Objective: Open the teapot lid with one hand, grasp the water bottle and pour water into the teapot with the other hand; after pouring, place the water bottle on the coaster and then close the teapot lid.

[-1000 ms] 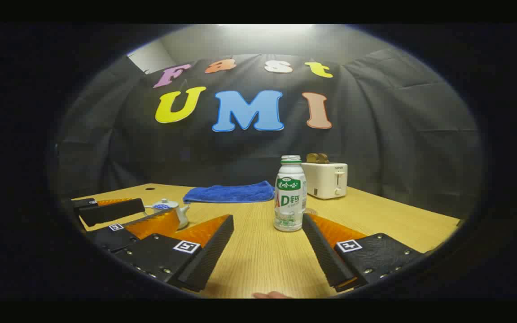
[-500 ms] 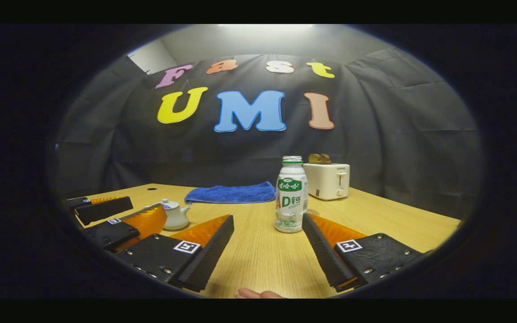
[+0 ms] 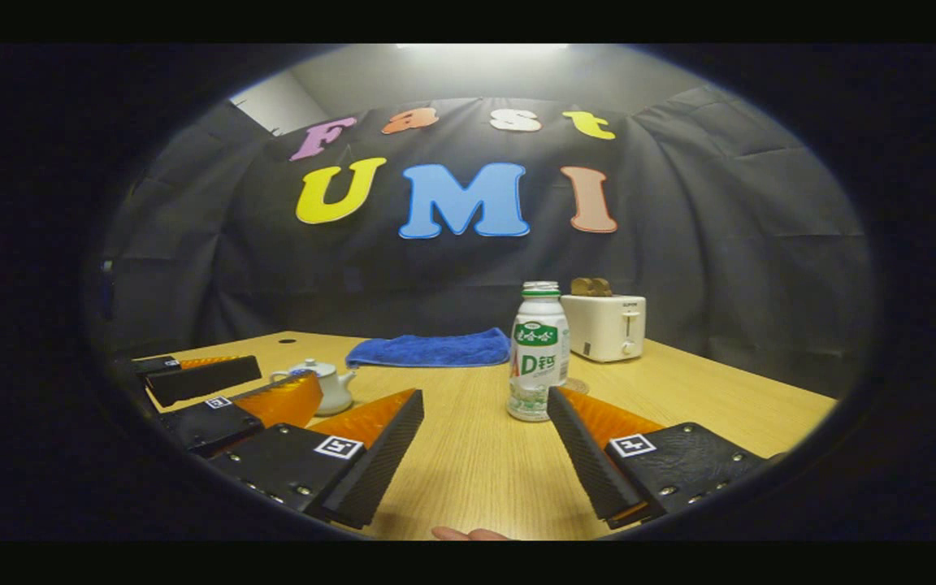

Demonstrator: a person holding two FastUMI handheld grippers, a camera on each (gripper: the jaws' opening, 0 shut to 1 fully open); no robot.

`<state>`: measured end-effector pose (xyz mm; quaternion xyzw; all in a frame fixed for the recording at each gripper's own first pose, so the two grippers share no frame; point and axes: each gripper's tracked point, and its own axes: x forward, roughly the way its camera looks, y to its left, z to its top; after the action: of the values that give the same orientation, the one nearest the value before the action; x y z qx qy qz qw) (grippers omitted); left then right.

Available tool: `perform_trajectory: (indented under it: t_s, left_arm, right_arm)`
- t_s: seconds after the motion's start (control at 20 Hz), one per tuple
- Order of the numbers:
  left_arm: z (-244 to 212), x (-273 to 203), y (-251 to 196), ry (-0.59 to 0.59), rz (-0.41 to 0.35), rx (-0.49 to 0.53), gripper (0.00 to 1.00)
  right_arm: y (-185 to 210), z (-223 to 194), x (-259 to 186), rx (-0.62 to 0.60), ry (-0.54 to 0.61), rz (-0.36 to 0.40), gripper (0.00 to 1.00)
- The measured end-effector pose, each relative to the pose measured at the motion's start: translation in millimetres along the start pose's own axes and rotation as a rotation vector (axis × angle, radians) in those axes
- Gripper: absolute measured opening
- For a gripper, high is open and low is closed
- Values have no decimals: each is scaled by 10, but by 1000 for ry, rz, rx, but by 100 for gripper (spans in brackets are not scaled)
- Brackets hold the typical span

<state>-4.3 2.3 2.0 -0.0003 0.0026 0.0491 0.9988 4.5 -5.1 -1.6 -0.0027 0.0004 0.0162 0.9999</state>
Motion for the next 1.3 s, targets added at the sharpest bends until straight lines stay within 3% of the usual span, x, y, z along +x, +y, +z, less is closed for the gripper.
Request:
perform_trajectory:
  t_s: [0.1,0.25,0.35,0.4,0.7,0.95,1.1,1.3]
  left_arm:
    - [10,26,69,-1,29,1,99]
    - [-13,129,171,3,35,-4,90]
    - [42,215,263,-2,40,-17,90]
    - [88,280,308,-7,43,-18,99]
    - [66,700,598,12,83,0,99]
    - [-256,1059,756,132,96,-3,99]
    - [-239,1157,880,139,111,-7,99]
    - [-297,1249,746,174,46,7,77]
  right_arm:
    - [126,17,-16,-3,-9,71,95]
    - [146,-6,-27,2,6,90,95]
    - [150,-5,-35,33,15,106,95]
    - [139,4,-34,59,20,111,95]
    - [82,56,-45,62,21,111,95]
    - [49,79,-52,44,23,112,95]
    - [13,131,-56,45,11,110,94]
    - [-46,196,-66,64,2,107,94]
